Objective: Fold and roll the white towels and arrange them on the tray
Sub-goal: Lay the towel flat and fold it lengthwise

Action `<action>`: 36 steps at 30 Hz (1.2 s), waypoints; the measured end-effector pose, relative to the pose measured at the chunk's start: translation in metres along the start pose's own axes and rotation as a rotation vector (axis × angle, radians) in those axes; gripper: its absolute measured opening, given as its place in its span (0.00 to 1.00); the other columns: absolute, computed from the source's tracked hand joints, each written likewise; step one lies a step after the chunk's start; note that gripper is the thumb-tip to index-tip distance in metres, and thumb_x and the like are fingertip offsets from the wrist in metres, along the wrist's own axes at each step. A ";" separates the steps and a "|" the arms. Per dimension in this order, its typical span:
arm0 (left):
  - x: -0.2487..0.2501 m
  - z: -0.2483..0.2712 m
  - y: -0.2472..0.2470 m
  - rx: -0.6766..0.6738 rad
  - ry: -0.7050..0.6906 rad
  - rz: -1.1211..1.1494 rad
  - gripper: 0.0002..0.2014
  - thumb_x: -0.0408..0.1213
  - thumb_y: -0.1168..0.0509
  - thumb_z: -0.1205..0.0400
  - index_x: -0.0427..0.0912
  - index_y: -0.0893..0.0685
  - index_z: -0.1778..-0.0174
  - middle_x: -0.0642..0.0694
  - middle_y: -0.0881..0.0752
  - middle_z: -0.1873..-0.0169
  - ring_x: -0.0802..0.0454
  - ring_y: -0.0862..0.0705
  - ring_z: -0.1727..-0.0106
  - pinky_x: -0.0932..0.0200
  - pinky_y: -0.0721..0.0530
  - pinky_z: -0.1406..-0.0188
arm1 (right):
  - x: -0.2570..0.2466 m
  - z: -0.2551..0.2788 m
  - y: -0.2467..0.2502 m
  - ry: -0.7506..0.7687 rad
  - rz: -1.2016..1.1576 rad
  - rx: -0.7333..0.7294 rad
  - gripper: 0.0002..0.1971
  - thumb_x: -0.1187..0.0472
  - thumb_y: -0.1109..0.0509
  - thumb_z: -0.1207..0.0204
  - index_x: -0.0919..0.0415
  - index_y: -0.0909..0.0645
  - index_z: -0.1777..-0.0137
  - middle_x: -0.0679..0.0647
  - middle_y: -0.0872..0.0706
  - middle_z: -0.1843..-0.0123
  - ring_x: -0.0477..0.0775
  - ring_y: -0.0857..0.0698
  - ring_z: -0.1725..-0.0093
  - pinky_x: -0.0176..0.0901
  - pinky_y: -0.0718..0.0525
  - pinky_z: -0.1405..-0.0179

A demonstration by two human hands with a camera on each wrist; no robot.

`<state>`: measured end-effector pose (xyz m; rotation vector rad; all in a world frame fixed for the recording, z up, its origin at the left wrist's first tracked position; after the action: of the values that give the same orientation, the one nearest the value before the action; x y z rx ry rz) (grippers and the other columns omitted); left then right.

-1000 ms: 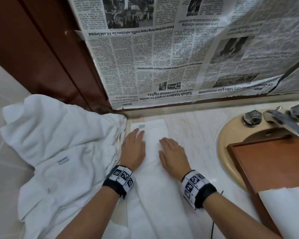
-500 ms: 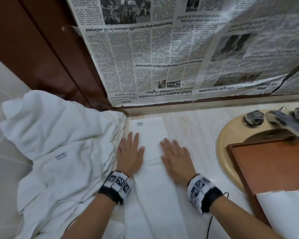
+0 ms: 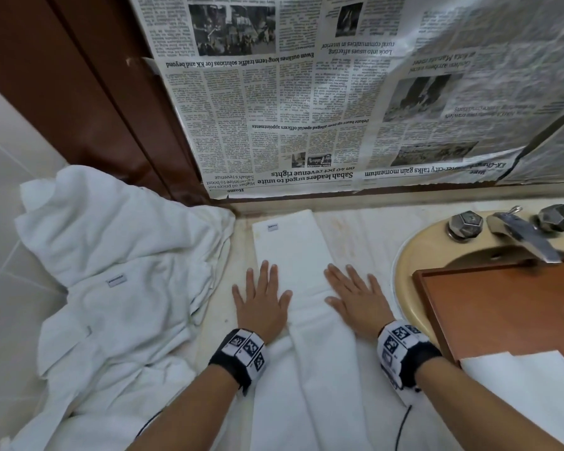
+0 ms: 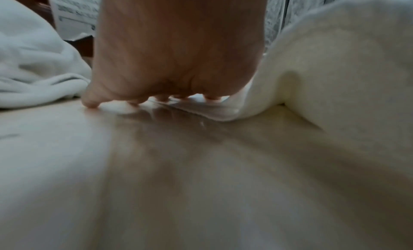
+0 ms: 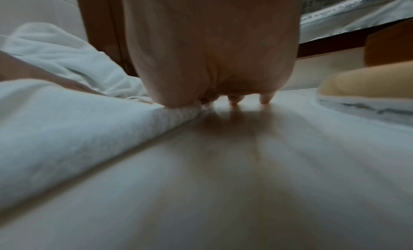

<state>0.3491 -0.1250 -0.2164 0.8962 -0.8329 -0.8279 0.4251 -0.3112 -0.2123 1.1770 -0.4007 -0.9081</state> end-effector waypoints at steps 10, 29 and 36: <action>-0.006 -0.024 0.056 0.111 -0.065 0.320 0.23 0.34 0.38 0.15 0.43 0.26 0.22 0.40 0.26 0.25 0.42 0.25 0.26 0.51 0.30 0.26 | -0.006 0.052 0.051 -0.189 -0.515 0.356 0.18 0.53 0.38 0.15 0.59 0.23 0.30 0.55 0.22 0.32 0.59 0.21 0.34 0.52 0.21 0.38; -0.010 0.041 0.076 0.343 -0.459 0.477 0.08 0.27 0.30 0.20 0.44 0.10 0.52 0.50 0.17 0.49 0.58 0.15 0.51 0.71 0.20 0.46 | -0.145 0.145 0.063 -0.109 -0.654 0.249 0.06 0.56 0.37 0.17 0.59 0.29 0.50 0.53 0.23 0.60 0.55 0.23 0.62 0.43 0.28 0.65; -0.040 0.032 0.046 0.192 -0.309 0.341 0.10 0.25 0.32 0.21 0.45 0.11 0.58 0.44 0.15 0.51 0.46 0.14 0.49 0.54 0.18 0.43 | -0.215 0.127 0.004 -0.172 -0.340 -0.005 0.07 0.68 0.41 0.19 0.58 0.34 0.46 0.56 0.26 0.59 0.59 0.24 0.57 0.42 0.44 0.76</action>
<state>0.3152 -0.0828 -0.1733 0.7721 -1.3134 -0.5989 0.2100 -0.2209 -0.1238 1.1863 -0.3415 -1.3107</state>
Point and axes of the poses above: each hand's wrist, its own z-axis away from the middle knuckle, its own y-axis out of the back of the hand, x = y × z, the point moved 9 cm from there along -z, towards the middle knuckle
